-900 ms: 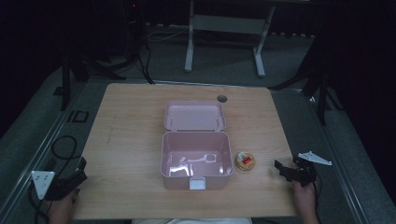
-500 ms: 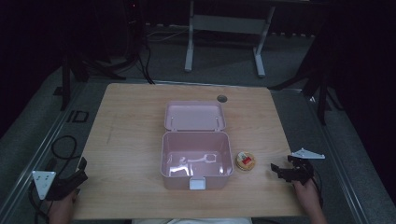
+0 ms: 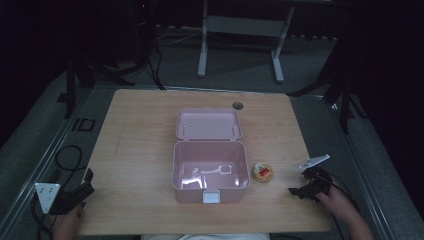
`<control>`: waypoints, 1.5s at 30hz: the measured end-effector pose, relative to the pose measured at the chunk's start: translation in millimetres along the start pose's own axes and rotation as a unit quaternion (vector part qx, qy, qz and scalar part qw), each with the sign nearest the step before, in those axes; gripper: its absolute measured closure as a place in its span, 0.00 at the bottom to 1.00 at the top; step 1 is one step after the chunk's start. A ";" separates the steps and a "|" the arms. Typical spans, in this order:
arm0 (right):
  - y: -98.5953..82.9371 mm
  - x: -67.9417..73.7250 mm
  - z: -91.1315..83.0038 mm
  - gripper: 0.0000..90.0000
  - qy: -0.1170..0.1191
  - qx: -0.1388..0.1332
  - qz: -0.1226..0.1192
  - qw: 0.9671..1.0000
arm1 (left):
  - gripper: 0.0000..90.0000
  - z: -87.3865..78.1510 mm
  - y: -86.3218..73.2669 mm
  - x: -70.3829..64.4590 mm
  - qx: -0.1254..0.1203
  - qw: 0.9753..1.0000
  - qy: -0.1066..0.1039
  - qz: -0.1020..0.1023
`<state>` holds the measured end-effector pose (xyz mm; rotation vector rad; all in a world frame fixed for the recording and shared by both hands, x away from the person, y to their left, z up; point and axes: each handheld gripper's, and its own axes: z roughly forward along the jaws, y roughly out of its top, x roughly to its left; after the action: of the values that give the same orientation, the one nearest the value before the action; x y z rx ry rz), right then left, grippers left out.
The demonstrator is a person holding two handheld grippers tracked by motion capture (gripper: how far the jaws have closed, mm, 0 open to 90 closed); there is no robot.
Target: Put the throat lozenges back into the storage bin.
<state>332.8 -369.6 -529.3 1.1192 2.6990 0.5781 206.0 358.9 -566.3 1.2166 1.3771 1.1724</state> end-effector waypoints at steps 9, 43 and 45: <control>10.9 -0.2 -13.6 0.10 0.020 0.103 -0.027 0.994 | 0.03 0.2 0.0 -1.4 0.001 1.000 0.000 0.008; 65.5 12.9 -30.2 0.10 0.029 0.272 -0.100 0.957 | 0.03 -0.2 -0.2 -1.5 -0.002 1.000 -0.001 0.008; 74.2 15.5 -32.9 0.10 0.028 0.261 -0.113 0.958 | 0.03 -0.2 -0.2 -1.6 -0.002 1.000 -0.001 0.008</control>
<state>360.1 -320.3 -468.9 0.8699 3.0636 -0.1553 205.9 357.3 -566.4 1.2282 1.3647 1.1841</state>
